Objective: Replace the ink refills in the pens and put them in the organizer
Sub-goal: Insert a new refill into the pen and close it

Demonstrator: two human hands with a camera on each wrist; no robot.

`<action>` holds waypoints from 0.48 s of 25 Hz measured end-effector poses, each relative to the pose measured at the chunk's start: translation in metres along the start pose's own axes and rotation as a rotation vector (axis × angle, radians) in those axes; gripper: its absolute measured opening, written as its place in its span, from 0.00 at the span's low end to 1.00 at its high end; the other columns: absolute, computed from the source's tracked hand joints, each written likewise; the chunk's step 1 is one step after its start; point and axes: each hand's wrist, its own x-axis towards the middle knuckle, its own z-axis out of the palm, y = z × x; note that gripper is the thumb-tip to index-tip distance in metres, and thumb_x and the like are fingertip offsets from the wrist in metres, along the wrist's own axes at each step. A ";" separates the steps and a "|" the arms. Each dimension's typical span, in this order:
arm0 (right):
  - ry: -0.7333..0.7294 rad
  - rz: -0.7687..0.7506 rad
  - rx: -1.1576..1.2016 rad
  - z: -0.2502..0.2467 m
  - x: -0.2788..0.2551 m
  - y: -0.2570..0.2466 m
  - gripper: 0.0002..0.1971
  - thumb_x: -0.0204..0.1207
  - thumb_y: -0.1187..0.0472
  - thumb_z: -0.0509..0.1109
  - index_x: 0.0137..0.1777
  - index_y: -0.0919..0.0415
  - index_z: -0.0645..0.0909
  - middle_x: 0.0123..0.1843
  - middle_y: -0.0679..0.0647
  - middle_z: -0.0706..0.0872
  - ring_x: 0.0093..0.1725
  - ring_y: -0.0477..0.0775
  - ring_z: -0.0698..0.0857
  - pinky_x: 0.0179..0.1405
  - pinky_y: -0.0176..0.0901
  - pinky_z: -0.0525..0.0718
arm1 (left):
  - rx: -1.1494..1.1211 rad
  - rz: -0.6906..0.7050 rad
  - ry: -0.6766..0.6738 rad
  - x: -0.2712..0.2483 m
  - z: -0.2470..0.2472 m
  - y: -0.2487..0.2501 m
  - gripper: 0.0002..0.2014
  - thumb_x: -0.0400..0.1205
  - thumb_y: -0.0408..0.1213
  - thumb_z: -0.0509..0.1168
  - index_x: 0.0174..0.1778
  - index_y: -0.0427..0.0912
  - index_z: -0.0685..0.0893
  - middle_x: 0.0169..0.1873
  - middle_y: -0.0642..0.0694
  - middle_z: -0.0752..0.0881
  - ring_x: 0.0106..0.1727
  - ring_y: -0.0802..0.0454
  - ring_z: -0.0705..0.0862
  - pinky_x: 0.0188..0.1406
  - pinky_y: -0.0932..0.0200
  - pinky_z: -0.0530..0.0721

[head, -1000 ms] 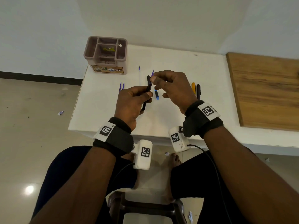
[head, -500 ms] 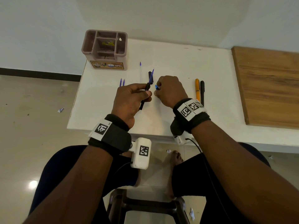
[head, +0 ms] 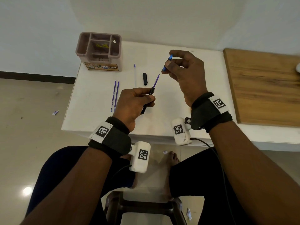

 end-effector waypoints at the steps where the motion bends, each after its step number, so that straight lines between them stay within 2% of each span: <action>1: -0.005 -0.014 -0.018 -0.001 0.000 0.000 0.15 0.83 0.64 0.74 0.69 0.59 0.85 0.48 0.57 0.96 0.48 0.51 0.96 0.60 0.48 0.91 | 0.001 0.000 0.000 0.000 0.001 0.001 0.14 0.85 0.35 0.72 0.67 0.45 0.90 0.54 0.43 0.95 0.55 0.50 0.94 0.54 0.52 0.84; 8: -0.029 -0.033 -0.073 -0.007 0.003 0.005 0.16 0.81 0.64 0.76 0.68 0.60 0.86 0.47 0.58 0.95 0.45 0.51 0.96 0.53 0.45 0.90 | 0.006 -0.002 0.000 0.003 0.010 0.003 0.14 0.85 0.35 0.73 0.66 0.45 0.91 0.54 0.44 0.95 0.54 0.50 0.94 0.58 0.50 0.84; 12: 0.005 -0.039 -0.066 -0.009 0.006 0.006 0.15 0.82 0.63 0.76 0.68 0.59 0.85 0.48 0.58 0.95 0.45 0.50 0.96 0.52 0.43 0.90 | 0.007 -0.004 -0.009 0.004 0.012 0.003 0.14 0.86 0.34 0.72 0.67 0.44 0.90 0.55 0.43 0.94 0.55 0.49 0.94 0.53 0.54 0.83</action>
